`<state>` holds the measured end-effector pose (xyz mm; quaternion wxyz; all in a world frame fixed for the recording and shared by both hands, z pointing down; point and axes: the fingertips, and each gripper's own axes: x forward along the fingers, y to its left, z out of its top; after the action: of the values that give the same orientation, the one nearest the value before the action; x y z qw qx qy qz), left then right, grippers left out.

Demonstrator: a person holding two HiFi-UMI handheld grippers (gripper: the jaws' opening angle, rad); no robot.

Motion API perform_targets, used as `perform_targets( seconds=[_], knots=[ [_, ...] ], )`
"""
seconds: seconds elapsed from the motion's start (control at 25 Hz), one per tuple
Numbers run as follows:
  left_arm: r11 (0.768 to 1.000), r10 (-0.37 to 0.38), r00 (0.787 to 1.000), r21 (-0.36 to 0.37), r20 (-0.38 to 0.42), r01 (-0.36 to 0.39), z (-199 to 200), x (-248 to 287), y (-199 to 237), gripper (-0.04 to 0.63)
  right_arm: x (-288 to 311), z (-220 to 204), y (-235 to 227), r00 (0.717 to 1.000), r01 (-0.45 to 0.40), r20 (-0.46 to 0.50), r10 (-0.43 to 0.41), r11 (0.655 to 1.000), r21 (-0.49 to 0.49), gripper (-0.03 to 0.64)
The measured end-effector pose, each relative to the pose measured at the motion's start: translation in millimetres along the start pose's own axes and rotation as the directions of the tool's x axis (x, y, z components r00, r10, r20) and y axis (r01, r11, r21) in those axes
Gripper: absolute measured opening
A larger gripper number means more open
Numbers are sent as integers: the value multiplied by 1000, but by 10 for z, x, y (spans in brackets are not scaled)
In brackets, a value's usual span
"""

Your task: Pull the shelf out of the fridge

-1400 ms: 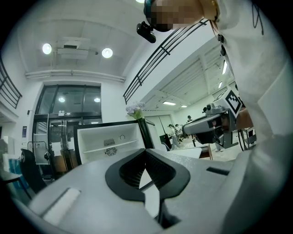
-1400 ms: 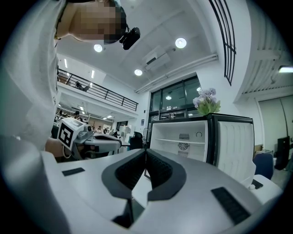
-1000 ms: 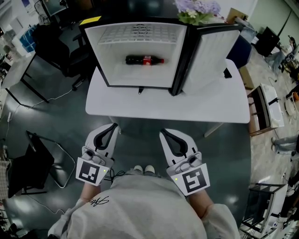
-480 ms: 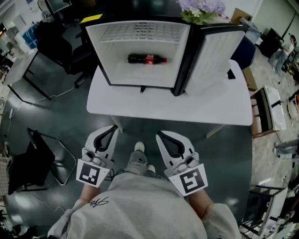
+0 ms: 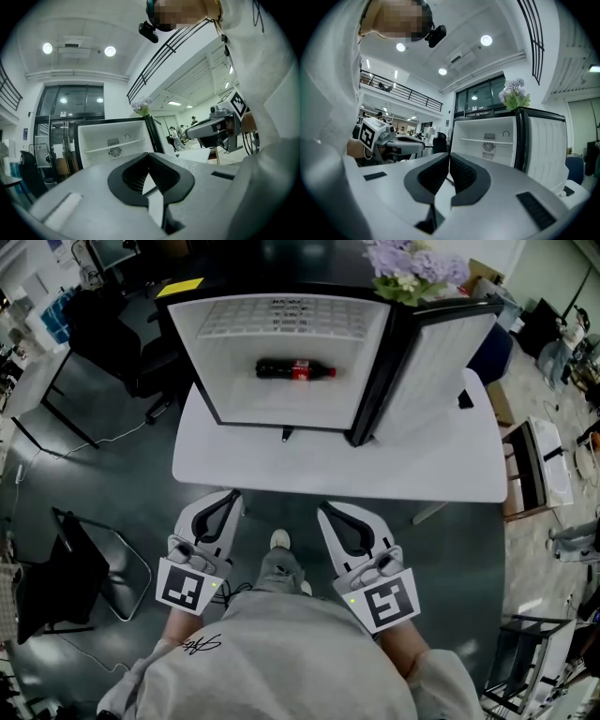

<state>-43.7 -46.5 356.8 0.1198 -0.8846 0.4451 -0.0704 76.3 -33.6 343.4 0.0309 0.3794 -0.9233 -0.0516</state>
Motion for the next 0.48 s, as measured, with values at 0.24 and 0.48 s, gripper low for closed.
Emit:
perform_targets(
  seconds=[0.24, 0.48],
  knots=[
    [1000, -7, 1000, -1, 9, 7, -56, 235, 218, 5, 219, -2, -211, 1000, 20, -10, -20, 1000, -1, 14],
    [1000, -29, 1000, 2, 11, 29, -101, 500, 411, 4, 445, 20, -408, 999, 39, -10, -39, 999, -16, 14]
  ],
)
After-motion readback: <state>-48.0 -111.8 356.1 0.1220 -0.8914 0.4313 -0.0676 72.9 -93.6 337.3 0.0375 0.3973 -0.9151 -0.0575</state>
